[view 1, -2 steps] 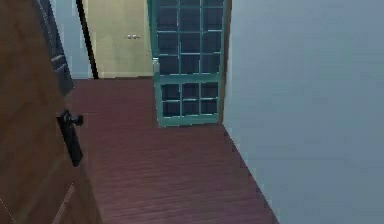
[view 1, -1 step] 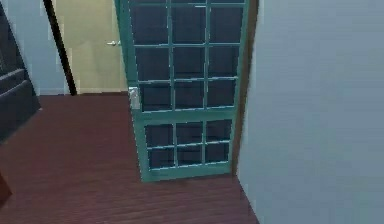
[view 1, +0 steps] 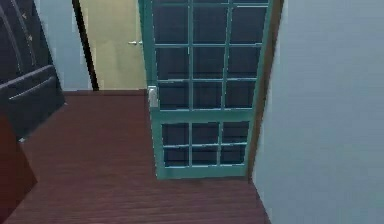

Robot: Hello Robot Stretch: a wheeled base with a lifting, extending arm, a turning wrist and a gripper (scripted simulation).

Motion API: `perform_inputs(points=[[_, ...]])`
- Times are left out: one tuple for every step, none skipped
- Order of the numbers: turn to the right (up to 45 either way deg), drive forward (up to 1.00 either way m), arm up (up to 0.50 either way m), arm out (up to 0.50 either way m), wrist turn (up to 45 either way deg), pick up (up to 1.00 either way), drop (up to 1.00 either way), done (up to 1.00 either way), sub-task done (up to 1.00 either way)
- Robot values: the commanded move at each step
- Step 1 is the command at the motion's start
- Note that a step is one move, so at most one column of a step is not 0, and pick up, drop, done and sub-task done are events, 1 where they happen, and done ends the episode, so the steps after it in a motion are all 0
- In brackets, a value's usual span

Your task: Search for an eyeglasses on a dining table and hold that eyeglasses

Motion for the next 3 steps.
perform_inputs(points=[[0.0, 0.1, 0.0, 0.0, 0.0, 0.0, 0.0, 0.0, 0.0], [-39.0, 0.0, 0.0, 0.0, 0.0, 0.0, 0.0, 0.0, 0.0], [0.0, 1.0, 0.0, 0.0, 0.0, 0.0, 0.0, 0.0, 0.0]])
